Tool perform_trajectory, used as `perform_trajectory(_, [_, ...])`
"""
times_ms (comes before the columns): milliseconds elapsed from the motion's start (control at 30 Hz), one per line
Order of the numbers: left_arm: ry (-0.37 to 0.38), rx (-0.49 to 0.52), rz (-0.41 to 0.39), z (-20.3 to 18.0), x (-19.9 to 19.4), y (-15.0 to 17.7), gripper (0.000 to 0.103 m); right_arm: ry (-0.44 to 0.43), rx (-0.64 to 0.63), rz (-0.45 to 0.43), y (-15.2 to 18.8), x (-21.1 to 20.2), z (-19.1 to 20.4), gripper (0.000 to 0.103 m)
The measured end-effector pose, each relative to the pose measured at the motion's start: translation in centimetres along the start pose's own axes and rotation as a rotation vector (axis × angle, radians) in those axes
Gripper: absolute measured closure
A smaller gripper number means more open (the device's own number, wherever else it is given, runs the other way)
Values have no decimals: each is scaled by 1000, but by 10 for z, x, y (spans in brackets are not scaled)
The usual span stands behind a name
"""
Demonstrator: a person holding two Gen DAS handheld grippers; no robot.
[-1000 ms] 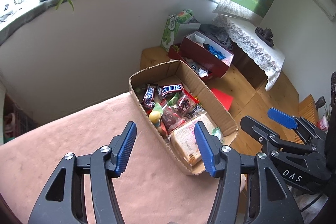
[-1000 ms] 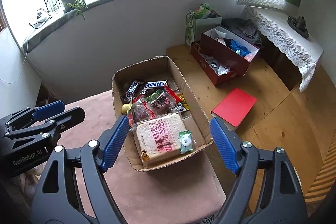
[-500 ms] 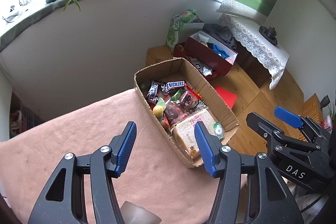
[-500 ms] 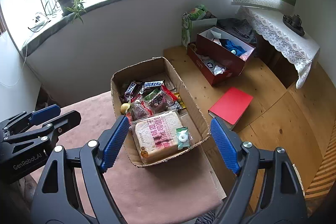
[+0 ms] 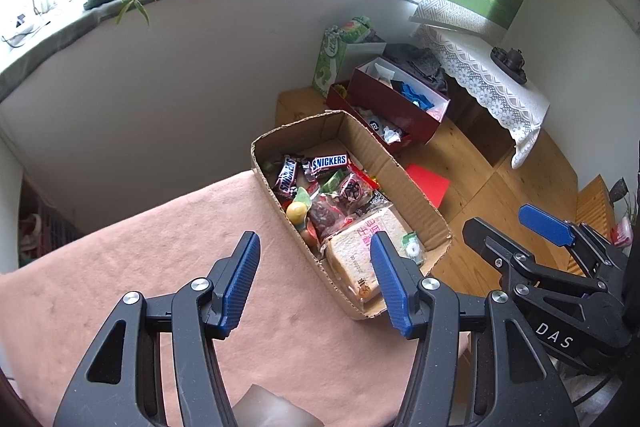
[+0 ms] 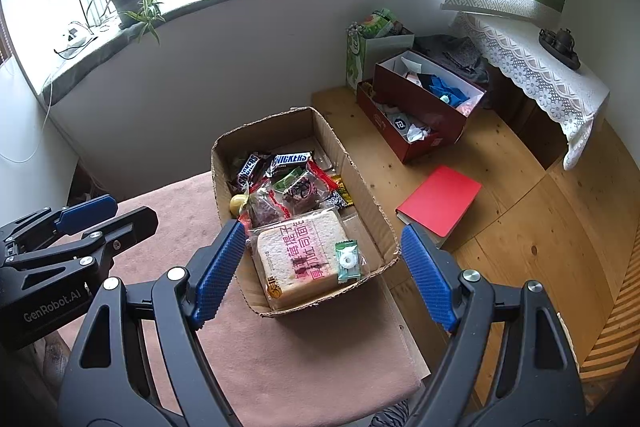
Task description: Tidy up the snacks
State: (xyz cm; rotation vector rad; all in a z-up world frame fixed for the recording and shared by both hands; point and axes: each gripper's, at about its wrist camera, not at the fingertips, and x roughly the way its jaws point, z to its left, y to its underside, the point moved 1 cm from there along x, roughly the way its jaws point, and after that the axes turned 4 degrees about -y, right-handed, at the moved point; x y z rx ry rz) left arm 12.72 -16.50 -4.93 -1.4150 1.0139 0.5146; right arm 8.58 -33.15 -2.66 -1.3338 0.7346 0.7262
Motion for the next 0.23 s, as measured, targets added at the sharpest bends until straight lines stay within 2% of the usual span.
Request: perform_trajectory(233, [-5,1,-13,-2,-2,2,46,1,4,3,2,-1,-1,20])
